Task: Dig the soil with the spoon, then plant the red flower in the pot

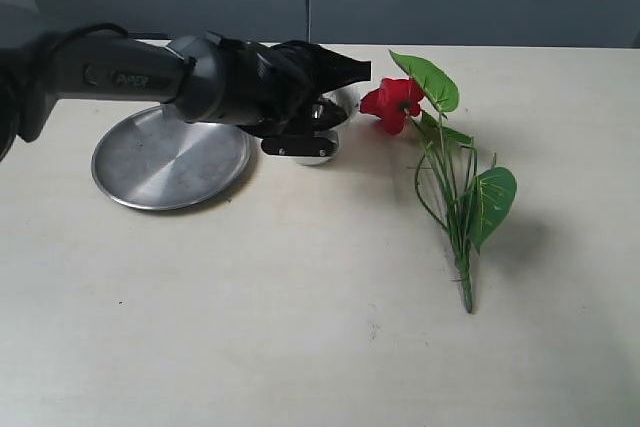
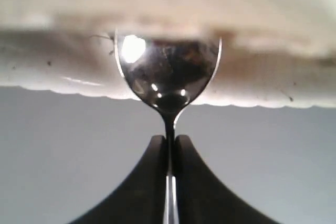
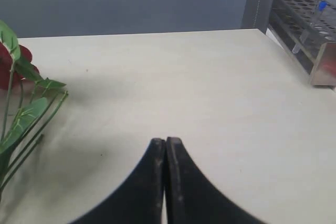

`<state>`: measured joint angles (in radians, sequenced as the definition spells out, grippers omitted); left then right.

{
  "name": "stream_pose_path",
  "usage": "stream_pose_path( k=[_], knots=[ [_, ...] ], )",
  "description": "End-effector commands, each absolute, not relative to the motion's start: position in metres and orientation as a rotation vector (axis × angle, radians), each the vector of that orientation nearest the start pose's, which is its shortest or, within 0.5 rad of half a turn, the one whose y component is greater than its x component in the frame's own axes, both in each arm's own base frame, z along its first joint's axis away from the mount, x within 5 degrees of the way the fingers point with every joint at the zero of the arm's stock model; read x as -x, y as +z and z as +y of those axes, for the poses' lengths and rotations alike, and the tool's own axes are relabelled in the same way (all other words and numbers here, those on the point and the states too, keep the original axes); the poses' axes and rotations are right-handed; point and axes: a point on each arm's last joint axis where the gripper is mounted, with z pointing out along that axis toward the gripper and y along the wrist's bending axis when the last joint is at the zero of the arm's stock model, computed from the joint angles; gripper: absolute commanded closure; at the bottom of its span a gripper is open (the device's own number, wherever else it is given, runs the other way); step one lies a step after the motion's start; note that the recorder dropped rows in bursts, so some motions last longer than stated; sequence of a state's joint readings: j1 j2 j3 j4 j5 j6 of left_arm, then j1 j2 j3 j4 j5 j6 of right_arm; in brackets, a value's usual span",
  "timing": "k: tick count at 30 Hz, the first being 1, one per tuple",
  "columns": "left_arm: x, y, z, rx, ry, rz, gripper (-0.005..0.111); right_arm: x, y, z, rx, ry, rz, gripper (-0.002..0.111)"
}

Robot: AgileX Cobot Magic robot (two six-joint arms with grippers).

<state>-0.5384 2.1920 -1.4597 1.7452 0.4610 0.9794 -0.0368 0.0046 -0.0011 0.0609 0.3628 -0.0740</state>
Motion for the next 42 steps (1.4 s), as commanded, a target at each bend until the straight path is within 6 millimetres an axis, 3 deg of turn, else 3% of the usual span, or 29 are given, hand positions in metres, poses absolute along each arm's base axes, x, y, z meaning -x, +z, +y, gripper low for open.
stream_pose_path(
  k=[1,15,19,27,42],
  knots=[
    [-0.428,0.149,-0.205,2.702,-1.624,-0.189,0.107,-0.053,0.181,0.0,0.0,-0.018,1.843,0.108],
    [-0.418,0.18,-0.217,2.716,-1.717,-0.167,0.107,-0.053,0.181,0.0,0.0,-0.018,1.843,0.108],
    [-0.417,0.181,-0.218,2.716,-1.721,-0.162,0.107,-0.053,0.181,0.0,0.0,-0.018,1.843,0.108],
    [-0.429,0.19,-0.211,2.741,-1.748,-0.157,0.107,-0.053,0.181,0.0,0.0,-0.018,1.843,0.108],
    [-0.44,0.168,-0.209,2.719,-1.704,-0.17,0.107,-0.053,0.181,0.0,0.0,-0.018,1.843,0.108]
  ],
)
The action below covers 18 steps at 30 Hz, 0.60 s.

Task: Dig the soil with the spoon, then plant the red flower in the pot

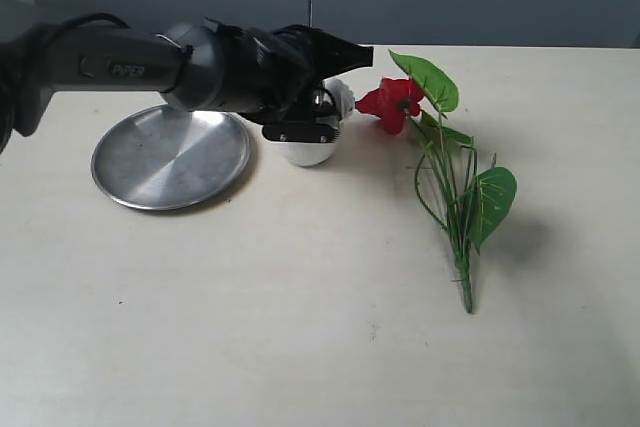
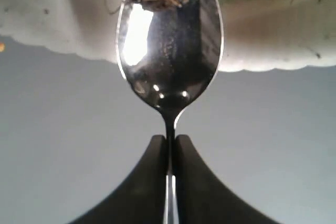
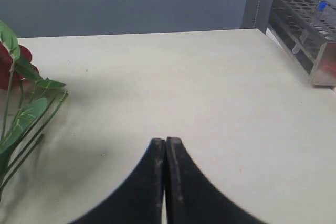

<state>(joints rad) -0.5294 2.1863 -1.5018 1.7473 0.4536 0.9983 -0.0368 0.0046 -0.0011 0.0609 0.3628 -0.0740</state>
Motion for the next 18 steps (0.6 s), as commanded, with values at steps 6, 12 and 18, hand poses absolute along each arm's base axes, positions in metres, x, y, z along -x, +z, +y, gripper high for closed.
stream_pose_path(
  k=[6,12,18],
  knots=[
    [-0.439,0.165,-0.21,2.741,-1.685,-0.203,0.107,-0.053,0.181,0.0,0.0,-0.018,1.843,0.108],
    [-0.43,0.149,-0.203,2.715,-1.612,-0.166,0.107,-0.053,0.181,0.0,0.0,-0.018,1.843,0.108],
    [-0.424,0.141,-0.195,2.669,-1.582,-0.196,0.107,-0.053,0.181,0.0,0.0,-0.018,1.843,0.108]
  ],
)
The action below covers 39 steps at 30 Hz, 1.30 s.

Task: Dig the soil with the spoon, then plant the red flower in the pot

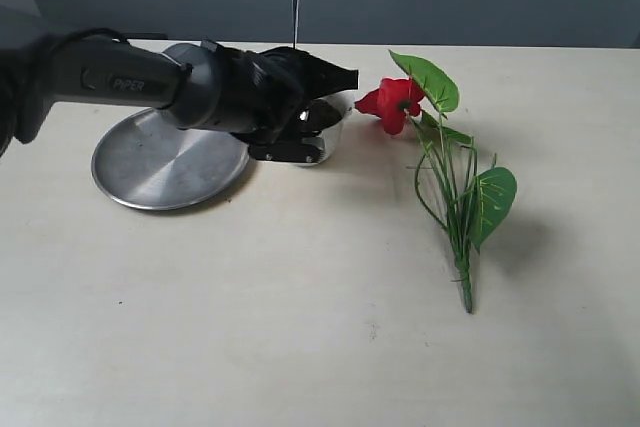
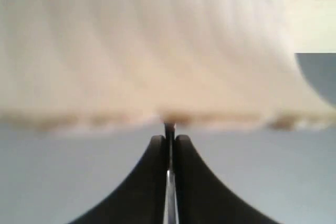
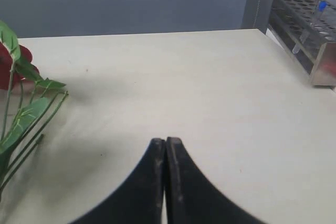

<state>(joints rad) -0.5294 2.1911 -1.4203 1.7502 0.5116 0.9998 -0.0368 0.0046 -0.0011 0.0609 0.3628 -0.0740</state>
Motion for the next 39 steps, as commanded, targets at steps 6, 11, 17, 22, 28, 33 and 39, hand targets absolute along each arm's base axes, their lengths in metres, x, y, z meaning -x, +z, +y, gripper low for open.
stream_pose_path(
  k=[6,11,17,22,28,33,39],
  knots=[
    [-0.42,0.154,-0.202,2.704,-1.63,-0.221,0.107,-0.053,0.181,0.0,0.0,-0.018,1.843,0.108],
    [-0.416,0.162,-0.211,2.717,-1.661,-0.216,0.107,-0.053,0.181,0.0,0.0,-0.018,1.843,0.108],
    [-0.414,0.169,-0.211,2.695,-1.686,-0.228,0.107,-0.053,0.181,0.0,0.0,-0.018,1.843,0.108],
    [-0.418,0.178,-0.21,2.653,-1.73,-0.261,0.107,-0.053,0.181,0.0,0.0,-0.018,1.843,0.108],
    [-0.424,0.189,-0.216,2.67,-1.78,-0.263,0.107,-0.053,0.181,0.0,0.0,-0.018,1.843,0.108],
    [-0.427,0.193,-0.216,2.679,-1.794,-0.266,0.107,-0.053,0.181,0.0,0.0,-0.018,1.843,0.108],
    [-0.429,0.197,-0.209,2.601,-1.817,-0.32,0.107,-0.053,0.181,0.0,0.0,-0.018,1.843,0.108]
  ],
)
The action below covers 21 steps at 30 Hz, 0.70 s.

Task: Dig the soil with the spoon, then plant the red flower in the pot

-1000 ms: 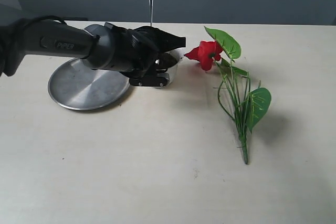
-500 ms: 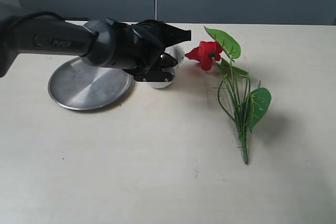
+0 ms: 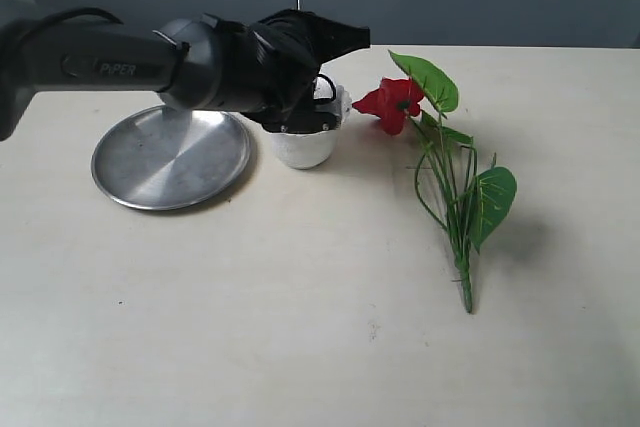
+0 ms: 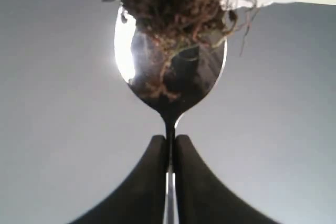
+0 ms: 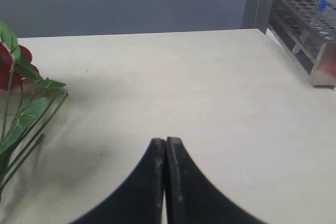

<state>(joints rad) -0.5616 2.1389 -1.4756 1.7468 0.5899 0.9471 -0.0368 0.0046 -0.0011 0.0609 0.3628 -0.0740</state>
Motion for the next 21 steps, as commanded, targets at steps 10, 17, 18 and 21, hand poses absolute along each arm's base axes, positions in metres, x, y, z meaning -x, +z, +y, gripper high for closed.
stream_pose_path(
  k=[10,17,18,21],
  knots=[
    [-0.428,0.202,-0.211,2.603,-1.794,-0.157,0.107,-0.053,0.181,0.0,0.0,-0.018,1.843,0.108],
    [-0.429,0.199,-0.215,2.777,-1.825,-0.415,0.107,-0.053,0.181,0.0,0.0,-0.018,1.843,0.108],
    [-0.429,0.199,-0.215,2.768,-1.825,-0.402,0.107,-0.053,0.181,0.0,0.0,-0.018,1.843,0.108],
    [-0.429,0.201,-0.212,2.72,-1.829,-0.379,0.107,-0.053,0.181,0.0,0.0,-0.018,1.843,0.108]
  ],
)
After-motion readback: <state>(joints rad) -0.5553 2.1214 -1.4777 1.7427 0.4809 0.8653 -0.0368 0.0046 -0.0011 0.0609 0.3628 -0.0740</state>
